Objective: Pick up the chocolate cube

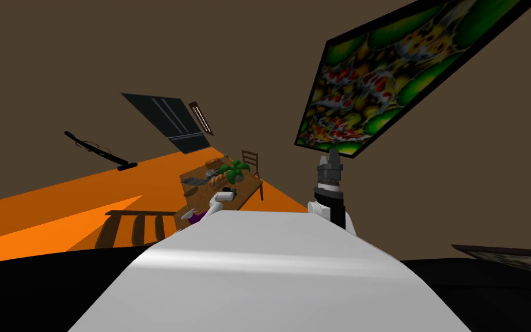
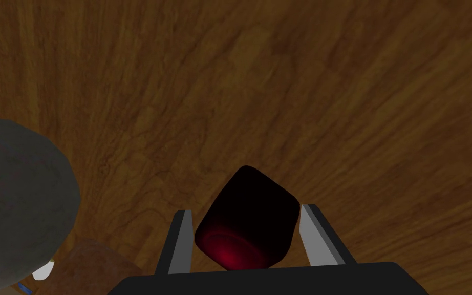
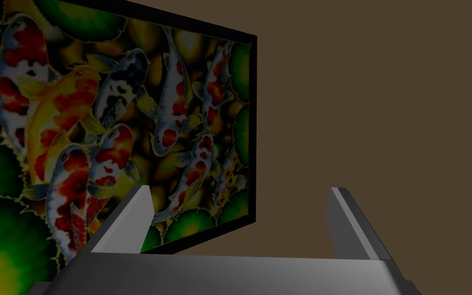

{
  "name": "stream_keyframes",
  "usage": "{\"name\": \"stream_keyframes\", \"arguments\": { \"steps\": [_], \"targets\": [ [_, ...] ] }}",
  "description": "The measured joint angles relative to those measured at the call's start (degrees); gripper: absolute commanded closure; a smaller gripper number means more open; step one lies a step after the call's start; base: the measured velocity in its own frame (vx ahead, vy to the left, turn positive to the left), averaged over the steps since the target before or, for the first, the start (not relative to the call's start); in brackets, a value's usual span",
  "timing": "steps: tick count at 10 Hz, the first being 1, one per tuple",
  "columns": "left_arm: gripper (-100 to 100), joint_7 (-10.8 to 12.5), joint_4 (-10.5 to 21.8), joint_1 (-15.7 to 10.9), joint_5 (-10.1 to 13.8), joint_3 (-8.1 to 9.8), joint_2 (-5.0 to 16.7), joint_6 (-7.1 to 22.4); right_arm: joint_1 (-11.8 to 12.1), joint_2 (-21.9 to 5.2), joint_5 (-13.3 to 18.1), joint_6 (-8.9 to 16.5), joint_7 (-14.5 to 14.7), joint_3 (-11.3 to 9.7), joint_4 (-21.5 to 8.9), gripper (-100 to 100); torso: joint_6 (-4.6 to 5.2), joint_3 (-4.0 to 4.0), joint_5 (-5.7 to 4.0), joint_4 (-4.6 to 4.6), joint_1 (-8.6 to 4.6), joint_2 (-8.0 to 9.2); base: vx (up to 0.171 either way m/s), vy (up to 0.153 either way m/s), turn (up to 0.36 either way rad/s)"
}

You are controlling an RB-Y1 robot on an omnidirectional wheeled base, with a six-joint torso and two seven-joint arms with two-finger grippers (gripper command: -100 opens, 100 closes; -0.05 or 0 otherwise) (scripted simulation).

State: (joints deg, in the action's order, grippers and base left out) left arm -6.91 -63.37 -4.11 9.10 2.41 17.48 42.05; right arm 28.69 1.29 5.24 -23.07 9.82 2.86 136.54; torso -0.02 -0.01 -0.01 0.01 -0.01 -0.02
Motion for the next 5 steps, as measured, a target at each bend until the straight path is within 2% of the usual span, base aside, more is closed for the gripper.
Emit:
{"name": "stream_keyframes", "arguments": {
  "steps": [1, 5],
  "targets": [
    [100, 0.00, 0.00, 0.00, 0.00, 0.00, 0.00, 0.00, 0.00, 0.00, 0.00, 0.00, 0.00, 0.00, 0.00, 0, 0.00, 0.00, 0.00, 0.00, 0.00, 0.00, -0.028, -0.011, 0.020],
    [100, -0.31, -3.74, 0.19, 0.92, 0.20, 0.93, 3.48, -0.01, 0.00, 0.00, 0.00, 0.00, 0.00, 0.00, 0, -0.01, 0.12, -0.04, 0.04, -0.15, 0.22, -0.042, -0.026, 0.015]
  ]
}}
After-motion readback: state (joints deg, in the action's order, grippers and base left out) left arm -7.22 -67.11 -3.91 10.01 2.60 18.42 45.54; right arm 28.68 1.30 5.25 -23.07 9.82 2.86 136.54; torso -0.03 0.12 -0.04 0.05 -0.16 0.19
